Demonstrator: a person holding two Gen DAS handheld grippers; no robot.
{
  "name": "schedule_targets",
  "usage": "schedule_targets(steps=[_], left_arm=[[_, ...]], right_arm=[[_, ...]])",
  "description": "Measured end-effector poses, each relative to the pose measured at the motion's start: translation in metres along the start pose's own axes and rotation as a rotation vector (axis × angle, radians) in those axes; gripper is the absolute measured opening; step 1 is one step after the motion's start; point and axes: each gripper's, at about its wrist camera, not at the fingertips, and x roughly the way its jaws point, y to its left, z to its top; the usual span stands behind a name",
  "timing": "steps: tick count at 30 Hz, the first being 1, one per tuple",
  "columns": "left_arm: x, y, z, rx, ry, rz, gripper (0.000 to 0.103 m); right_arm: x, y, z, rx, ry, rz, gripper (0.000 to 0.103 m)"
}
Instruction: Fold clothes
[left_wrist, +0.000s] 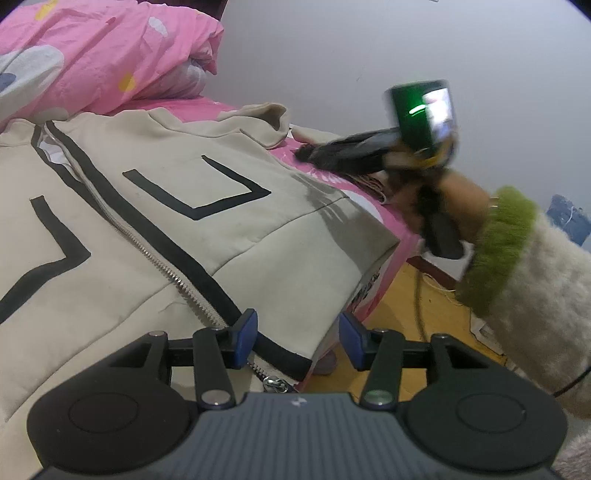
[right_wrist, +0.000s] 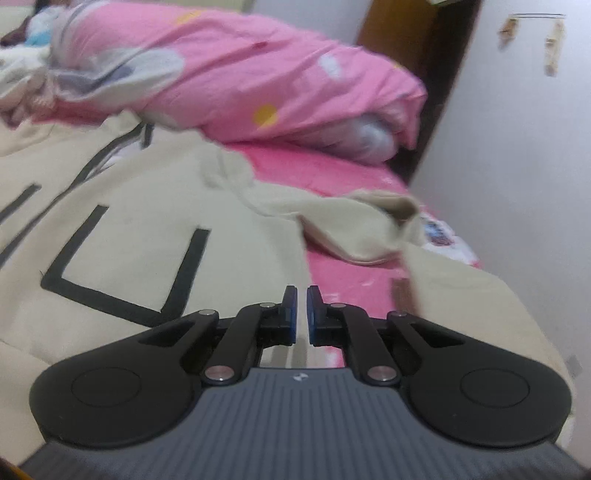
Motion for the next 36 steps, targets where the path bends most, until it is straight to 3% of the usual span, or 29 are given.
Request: schedule_targets(steps=[2,5,9,12,16,20,26,29,31,36], left_arm=[[-0.001,0.003,-0.001,-0.011,-0.005,-0.018,0.053],[-0.002,0.011,-0.002,-0.031,-0.014,-0.053,0.055],[-0.002,0.017,-0.003,-0.050,-0.018,-0.076,0.055],[-0.002,0.018,-0.003,-0.055,-0.020,-0.082,0.055],[-0.002,0.021,-0.004,-0.061,-0.021,-0.090,0.055],[-0.002,0.024,-0.004,-0.070,-0.023,-0.099,0.055],[-0.001,0.020,-0.003,-0.069,-0.021,-0.081,0.055],[-0.004,0.012,-0.002,-0.052,-0.017,-0.047,0.056],[-0.007,0.007,0.000,-0.040,-0.017,-0.022,0.059],[-0.024,-0.004,0.005,-0.021,-0.046,0.036,0.066]], right_arm=[[0.033,-0.002,-0.018,-0.062,0.105,-0.043,0.006],[0.032,-0.015,-0.007,0.011,0.118,-0.022,0.006],[0.027,-0.011,0.031,-0.013,0.043,-0.018,0.006],[0.047,-0.009,0.048,0.014,0.007,0.034,0.005],[0.104,-0.015,0.040,0.070,0.145,0.026,0.007],[0.088,-0.034,0.047,0.225,0.129,0.039,0.010],[-0.005,-0.040,0.032,0.361,0.022,0.065,0.014],[-0.049,-0.034,0.006,0.473,-0.014,0.102,0.029],[-0.071,-0.028,-0.015,0.559,-0.024,0.129,0.046],[-0.104,-0.012,-0.055,0.699,-0.028,0.138,0.060]])
